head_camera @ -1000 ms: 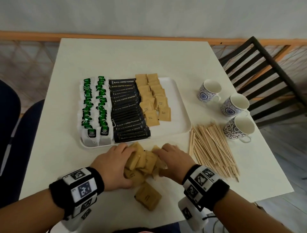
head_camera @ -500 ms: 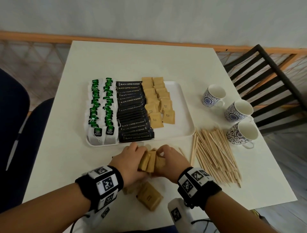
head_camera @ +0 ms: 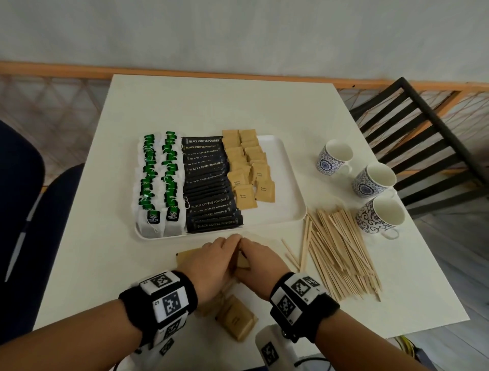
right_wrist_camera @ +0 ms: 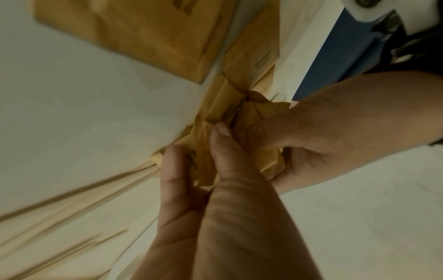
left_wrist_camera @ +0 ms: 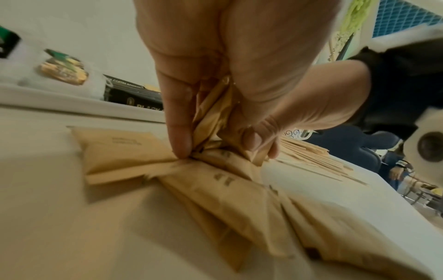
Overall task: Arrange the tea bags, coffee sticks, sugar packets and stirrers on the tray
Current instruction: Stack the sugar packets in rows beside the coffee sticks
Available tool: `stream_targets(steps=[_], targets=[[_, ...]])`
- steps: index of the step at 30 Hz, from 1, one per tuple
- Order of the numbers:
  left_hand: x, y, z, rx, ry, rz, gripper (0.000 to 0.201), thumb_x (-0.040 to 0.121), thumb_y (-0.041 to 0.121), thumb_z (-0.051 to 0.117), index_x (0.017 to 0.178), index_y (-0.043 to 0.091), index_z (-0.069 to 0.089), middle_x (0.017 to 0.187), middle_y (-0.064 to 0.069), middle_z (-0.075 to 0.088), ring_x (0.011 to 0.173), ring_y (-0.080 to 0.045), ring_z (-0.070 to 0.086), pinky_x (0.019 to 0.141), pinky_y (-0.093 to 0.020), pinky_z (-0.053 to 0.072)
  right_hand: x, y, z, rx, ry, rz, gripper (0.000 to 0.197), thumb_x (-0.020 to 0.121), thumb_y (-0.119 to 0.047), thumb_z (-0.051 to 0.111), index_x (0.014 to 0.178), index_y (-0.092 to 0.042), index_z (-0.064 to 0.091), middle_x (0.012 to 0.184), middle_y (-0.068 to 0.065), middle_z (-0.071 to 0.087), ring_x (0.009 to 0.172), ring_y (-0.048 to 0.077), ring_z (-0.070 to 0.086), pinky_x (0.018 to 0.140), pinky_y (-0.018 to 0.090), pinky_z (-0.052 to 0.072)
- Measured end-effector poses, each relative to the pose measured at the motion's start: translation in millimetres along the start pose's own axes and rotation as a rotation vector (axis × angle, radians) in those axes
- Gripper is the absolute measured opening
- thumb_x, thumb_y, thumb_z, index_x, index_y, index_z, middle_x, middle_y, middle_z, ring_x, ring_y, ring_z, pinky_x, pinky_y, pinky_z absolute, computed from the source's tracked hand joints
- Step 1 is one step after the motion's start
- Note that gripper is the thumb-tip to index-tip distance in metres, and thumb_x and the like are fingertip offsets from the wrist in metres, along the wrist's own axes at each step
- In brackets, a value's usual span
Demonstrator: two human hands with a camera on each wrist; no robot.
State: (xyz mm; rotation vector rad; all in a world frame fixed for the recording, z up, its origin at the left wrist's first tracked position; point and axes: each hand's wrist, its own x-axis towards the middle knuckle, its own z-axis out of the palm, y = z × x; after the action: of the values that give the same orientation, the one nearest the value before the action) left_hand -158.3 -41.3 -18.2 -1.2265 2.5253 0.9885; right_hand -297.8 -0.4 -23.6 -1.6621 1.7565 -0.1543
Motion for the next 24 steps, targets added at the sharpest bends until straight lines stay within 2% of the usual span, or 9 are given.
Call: stream_targets(steps=[5,8,11,12,14,16,19,22,24], targets=[[-2.4,-12.9,-5.9,-0.186,0.02,-0.011,0.051,0.093,0.012,0.038,0.135,0.04,0.034,0.127,0.003,0.051,0.107,-0.021,0.055,0.093,-0.039,0.046,-3.8,11.2,-3.0,-0.123,-0.003,-0.088,0.035,0.091,-0.015,0.049,0.126,-0.012,0.051,0.117,0.009,0.05,0.104,0.028,0.053,0.078,0.025,0.035],[-5.4,-19.3,-10.1,-0.324,0.032,-0.033,0.044,0.089,0.009,0.042,0.118,0.042,0.046,0.107,0.008,0.058,0.089,-0.013,0.056,0.078,-0.031,0.049,-7.3,17.8,-11.0,-0.077,0.015,0.001,0.032,0.09,-0.022,0.055,0.122,-0.021,0.057,0.111,0.003,0.055,0.1,0.023,0.055,0.079,0.027,0.039],[-5.4,-22.2,-20.0,-0.529,0.066,-0.118,0.029,0.089,0.006,0.046,0.096,0.034,0.051,0.081,0.004,0.058,0.059,-0.009,0.049,0.051,-0.021,0.04,-7.6,19.7,-20.9,0.255,0.108,0.096,0.008,0.081,-0.025,0.067,0.088,-0.029,0.064,0.08,-0.006,0.065,0.076,0.015,0.061,0.072,0.031,0.05],[-4.8,-22.9,-23.6,-0.604,0.09,-0.155,0.025,0.088,0.006,0.048,0.093,0.029,0.053,0.074,0.001,0.057,0.052,-0.011,0.046,0.046,-0.022,0.038,-6.6,18.2,-24.0,0.402,0.131,0.115,0.009,0.079,-0.022,0.069,0.083,-0.028,0.064,0.075,-0.003,0.068,0.07,0.016,0.063,0.069,0.032,0.053],[-3.6,-24.1,-30.0,-0.758,0.112,-0.2,0.016,0.088,0.006,0.055,0.091,0.022,0.054,0.065,-0.003,0.051,0.045,-0.01,0.043,0.043,-0.023,0.037,-4.4,10.4,-29.2,0.69,0.125,0.131,0.011,0.082,-0.012,0.068,0.09,-0.02,0.067,0.079,0.004,0.073,0.07,0.02,0.068,0.064,0.032,0.056],[-3.9,-22.0,-35.9,-0.93,0.099,-0.201,0.014,0.088,0.008,0.063,0.096,0.016,0.056,0.068,-0.009,0.056,0.05,-0.013,0.053,0.045,-0.026,0.046,-0.5,2.0,-31.9,0.846,0.106,0.121,0.012,0.088,-0.007,0.062,0.095,-0.015,0.067,0.086,0.007,0.074,0.074,0.02,0.069,0.062,0.027,0.054],[-5.8,-20.1,-41.2,-1.17,0.073,-0.176,0.026,0.085,0.007,0.068,0.109,0.009,0.057,0.094,-0.022,0.067,0.077,-0.028,0.067,0.061,-0.04,0.058,5.1,-9.1,-31.2,0.935,0.094,0.107,0.018,0.095,-0.007,0.051,0.099,-0.013,0.067,0.089,0.005,0.072,0.077,0.017,0.07,0.062,0.023,0.054],[-6.0,-20.0,-43.4,-1.263,0.083,-0.178,0.032,0.084,0.008,0.069,0.114,0.01,0.057,0.102,-0.014,0.07,0.081,-0.022,0.071,0.054,-0.034,0.057,9.8,-16.6,-27.2,0.973,0.082,0.1,0.027,0.097,-0.006,0.044,0.099,-0.018,0.068,0.087,0.001,0.073,0.079,0.017,0.07,0.067,0.028,0.057],[-6.7,-19.4,-45.6,-1.258,0.093,-0.209,0.031,0.085,0.013,0.07,0.114,0.016,0.058,0.101,-0.01,0.07,0.079,-0.02,0.071,0.051,-0.032,0.055,13.1,-22.3,-24.4,0.967,0.086,0.088,0.027,0.098,-0.005,0.043,0.102,-0.015,0.069,0.089,0.004,0.072,0.081,0.02,0.069,0.072,0.034,0.059]])
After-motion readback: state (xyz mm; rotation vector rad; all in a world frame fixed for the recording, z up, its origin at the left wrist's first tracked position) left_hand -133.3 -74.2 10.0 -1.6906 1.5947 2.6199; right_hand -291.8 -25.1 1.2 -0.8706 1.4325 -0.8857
